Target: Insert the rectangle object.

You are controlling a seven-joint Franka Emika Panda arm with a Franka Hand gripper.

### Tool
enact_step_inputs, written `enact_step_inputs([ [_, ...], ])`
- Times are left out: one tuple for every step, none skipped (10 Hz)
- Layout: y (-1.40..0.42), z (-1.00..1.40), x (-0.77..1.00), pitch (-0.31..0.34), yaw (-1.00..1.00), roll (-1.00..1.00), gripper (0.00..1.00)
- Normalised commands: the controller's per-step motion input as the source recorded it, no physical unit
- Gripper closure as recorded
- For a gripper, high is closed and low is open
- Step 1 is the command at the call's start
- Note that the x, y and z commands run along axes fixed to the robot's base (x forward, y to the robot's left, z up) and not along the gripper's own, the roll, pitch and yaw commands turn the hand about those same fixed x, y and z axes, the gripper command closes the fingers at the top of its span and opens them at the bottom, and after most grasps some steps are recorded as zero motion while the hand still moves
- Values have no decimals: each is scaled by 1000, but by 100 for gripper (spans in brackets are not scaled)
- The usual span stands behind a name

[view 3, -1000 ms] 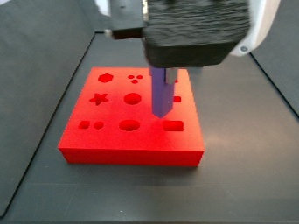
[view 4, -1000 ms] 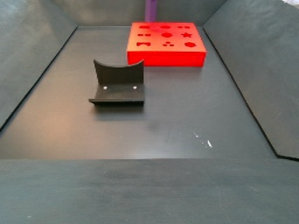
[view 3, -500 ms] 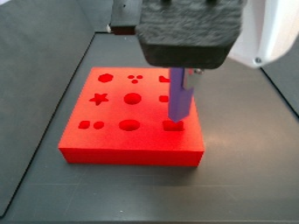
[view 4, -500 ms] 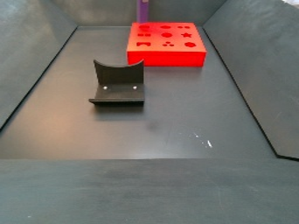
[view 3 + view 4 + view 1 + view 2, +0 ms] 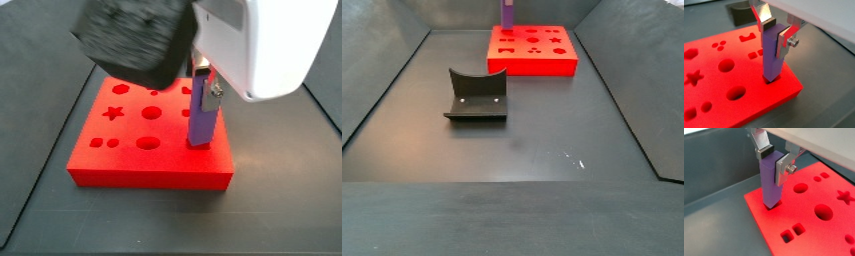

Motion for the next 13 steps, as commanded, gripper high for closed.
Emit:
enact_step_inputs([
  [-129,0,74,56,-789,46,100],
  [-94,0,74,34,-809,70,100],
  [-71,0,40,67,-786,97,100],
  [-57,0,94,136,-649,129,100],
  [-14,0,220,164,-251,190,100],
  [-11,-226,323,101,-163,171,100],
  [0,-200,254,103,-131,190,100],
  [0,-243,77,69,-51,209,100],
  [-29,-243,0,54,-31,214,100],
  [-14,-203,0,57,-31,189,100],
  [0,-174,0,59,-60,171,100],
  [0,0,-311,59,-160,100,100],
  [0,0,-211,0,-117,13,100],
])
